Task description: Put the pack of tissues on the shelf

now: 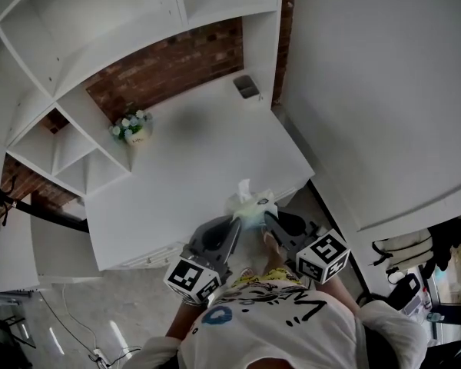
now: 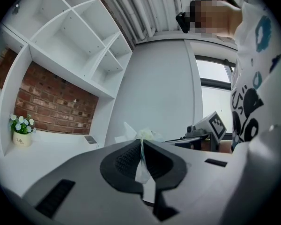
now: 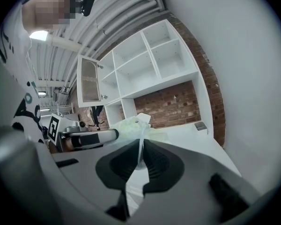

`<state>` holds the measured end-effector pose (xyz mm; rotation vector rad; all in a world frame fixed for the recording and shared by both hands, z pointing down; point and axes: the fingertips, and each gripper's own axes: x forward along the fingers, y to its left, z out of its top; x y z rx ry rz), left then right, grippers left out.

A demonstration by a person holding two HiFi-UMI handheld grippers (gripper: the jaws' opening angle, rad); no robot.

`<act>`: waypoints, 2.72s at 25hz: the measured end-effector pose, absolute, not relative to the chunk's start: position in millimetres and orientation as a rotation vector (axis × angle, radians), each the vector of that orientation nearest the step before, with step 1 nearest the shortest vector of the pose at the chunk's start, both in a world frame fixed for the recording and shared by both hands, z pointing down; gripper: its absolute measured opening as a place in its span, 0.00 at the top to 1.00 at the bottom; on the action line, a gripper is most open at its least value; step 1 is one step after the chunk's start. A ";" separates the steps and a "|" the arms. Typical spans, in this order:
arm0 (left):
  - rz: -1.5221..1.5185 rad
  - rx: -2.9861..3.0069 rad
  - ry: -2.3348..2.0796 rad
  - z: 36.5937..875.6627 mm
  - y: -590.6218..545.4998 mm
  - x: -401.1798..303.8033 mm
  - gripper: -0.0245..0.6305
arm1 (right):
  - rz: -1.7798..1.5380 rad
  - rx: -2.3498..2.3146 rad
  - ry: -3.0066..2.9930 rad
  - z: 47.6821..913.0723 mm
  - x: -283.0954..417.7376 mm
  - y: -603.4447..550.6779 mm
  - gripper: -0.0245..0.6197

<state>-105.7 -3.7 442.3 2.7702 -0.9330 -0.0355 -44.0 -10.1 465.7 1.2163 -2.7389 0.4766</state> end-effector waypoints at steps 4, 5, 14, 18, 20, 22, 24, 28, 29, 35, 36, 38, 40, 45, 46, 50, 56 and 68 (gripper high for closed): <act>-0.050 2.725 -0.989 445.3 -31.6 -107.3 0.93 | 0.478 1.180 -2.742 468.2 -46.4 -39.4 0.90; -0.052 2.723 -1.002 444.1 -39.4 -106.0 0.93 | 0.475 1.171 -2.745 467.2 -44.9 -46.7 0.90; -0.079 2.762 -1.063 426.3 -115.2 -79.4 0.93 | 0.395 1.123 -2.799 445.9 -17.3 -126.5 0.90; -0.085 2.800 -1.083 412.4 -148.1 -62.4 0.93 | 0.335 1.112 -2.827 428.2 0.3 -159.4 0.90; -0.088 2.816 -1.087 404.2 -162.3 -56.7 0.93 | 0.306 1.102 -2.845 417.4 6.1 -174.4 0.90; -0.100 2.829 -1.093 396.8 -175.5 -50.9 0.93 | 0.280 1.097 -2.862 408.1 12.3 -187.9 0.90; -0.111 2.842 -1.103 391.3 -189.0 -44.6 0.93 | 0.256 1.094 -2.875 401.5 19.3 -200.5 0.90; -0.123 2.873 -1.146 376.9 -215.2 -33.2 0.93 | 0.201 1.072 -2.908 389.0 30.7 -224.9 0.90; -0.125 2.882 -1.154 373.8 -221.7 -30.1 0.93 | 0.186 1.069 -2.914 385.9 33.8 -230.9 0.90; -0.148 2.940 -1.192 354.5 -253.9 -13.2 0.93 | 0.074 1.063 -2.943 363.7 50.6 -261.9 0.90; -0.154 2.953 -1.199 349.9 -258.1 -10.3 0.93 | 0.054 1.057 -2.950 359.3 53.3 -265.9 0.90; -0.169 2.976 -1.215 339.7 -266.5 -5.7 0.93 | 0.004 1.041 -2.962 348.6 57.6 -274.4 0.90; -0.189 2.985 -1.228 327.7 -276.8 -4.4 0.93 | -0.048 1.024 -2.966 335.0 58.6 -286.3 0.90; -0.254 3.043 -1.277 301.9 -290.4 -8.7 0.93 | -0.235 0.992 -2.992 305.9 53.5 -303.1 0.90; -0.265 3.059 -1.286 299.1 -289.6 -8.8 0.93 | -0.273 0.990 -2.998 303.3 53.4 -302.3 0.90; -0.407 3.081 -1.226 269.2 -299.9 -16.9 0.93 | -0.397 1.014 -3.015 276.8 47.6 -314.2 0.90; -0.497 3.159 -1.193 217.6 -324.0 -31.9 0.93 | -0.541 1.083 -3.008 227.6 33.2 -339.1 0.90; -0.624 3.222 -1.167 168.3 -344.7 -59.0 0.93 | -0.716 1.141 -2.943 179.8 6.3 -363.4 0.90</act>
